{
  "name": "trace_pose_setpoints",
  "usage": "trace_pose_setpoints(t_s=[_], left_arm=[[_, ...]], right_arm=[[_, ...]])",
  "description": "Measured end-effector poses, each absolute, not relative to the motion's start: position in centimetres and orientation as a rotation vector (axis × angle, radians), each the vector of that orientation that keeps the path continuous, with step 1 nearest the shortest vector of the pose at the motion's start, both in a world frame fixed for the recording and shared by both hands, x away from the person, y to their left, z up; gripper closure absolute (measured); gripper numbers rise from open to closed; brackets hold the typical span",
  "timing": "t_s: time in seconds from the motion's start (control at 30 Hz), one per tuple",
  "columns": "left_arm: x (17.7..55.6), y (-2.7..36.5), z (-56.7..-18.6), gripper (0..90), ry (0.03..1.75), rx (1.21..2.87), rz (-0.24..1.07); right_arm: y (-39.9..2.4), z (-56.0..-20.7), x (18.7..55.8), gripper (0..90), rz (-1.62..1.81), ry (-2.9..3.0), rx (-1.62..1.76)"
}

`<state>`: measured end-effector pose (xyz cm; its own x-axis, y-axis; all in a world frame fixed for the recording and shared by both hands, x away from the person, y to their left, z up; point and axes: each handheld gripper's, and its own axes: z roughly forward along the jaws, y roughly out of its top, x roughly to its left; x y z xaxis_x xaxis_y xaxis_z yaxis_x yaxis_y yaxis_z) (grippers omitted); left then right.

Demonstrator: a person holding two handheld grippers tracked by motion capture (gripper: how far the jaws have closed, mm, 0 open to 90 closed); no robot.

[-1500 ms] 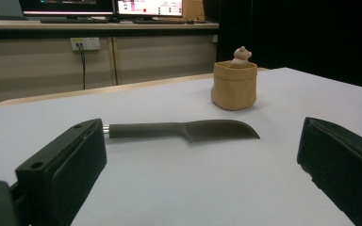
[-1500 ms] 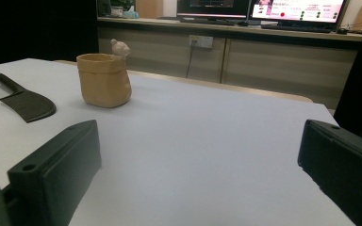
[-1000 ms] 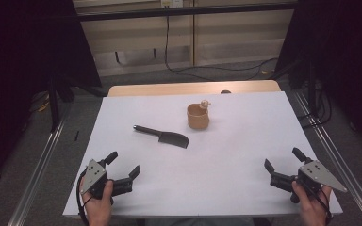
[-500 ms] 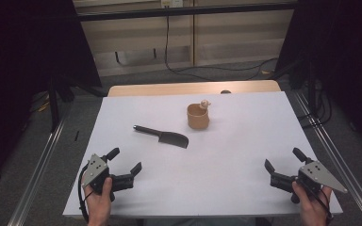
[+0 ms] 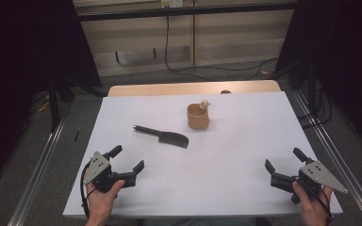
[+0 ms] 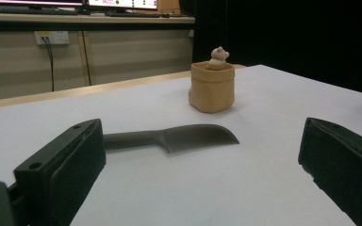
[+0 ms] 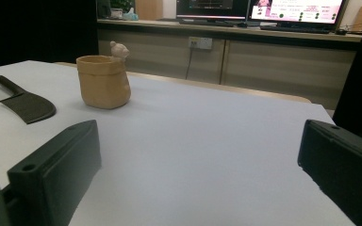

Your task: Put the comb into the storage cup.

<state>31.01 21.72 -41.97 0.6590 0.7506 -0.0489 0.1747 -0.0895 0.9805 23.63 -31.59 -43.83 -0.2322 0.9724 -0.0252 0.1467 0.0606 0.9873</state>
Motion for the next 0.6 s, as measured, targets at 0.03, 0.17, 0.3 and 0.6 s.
trace_pose_setpoints(t_s=[0.03, 0.17, 0.3, 0.6], left_arm=[[31.06, 21.67, -41.95, 1.5, 0.773, 1.623, 0.57], [31.3, 21.59, -41.89, 1.6, 0.759, 1.638, 0.572], [31.4, 21.45, -41.71, 1.6, 0.76, 1.62, 0.572], [31.78, 21.11, -41.33, 1.6, 0.731, 1.631, 0.58]], right_arm=[[-31.59, -43.83, 23.63, 0.0, 1.268, 1.516, 1.17], [-31.57, -43.82, 23.61, 0.0, 1.268, 1.516, 1.168], [-31.59, -43.81, 23.61, 0.0, 1.271, 1.514, 1.168], [-31.56, -43.8, 23.58, 0.0, 1.272, 1.514, 1.166]])
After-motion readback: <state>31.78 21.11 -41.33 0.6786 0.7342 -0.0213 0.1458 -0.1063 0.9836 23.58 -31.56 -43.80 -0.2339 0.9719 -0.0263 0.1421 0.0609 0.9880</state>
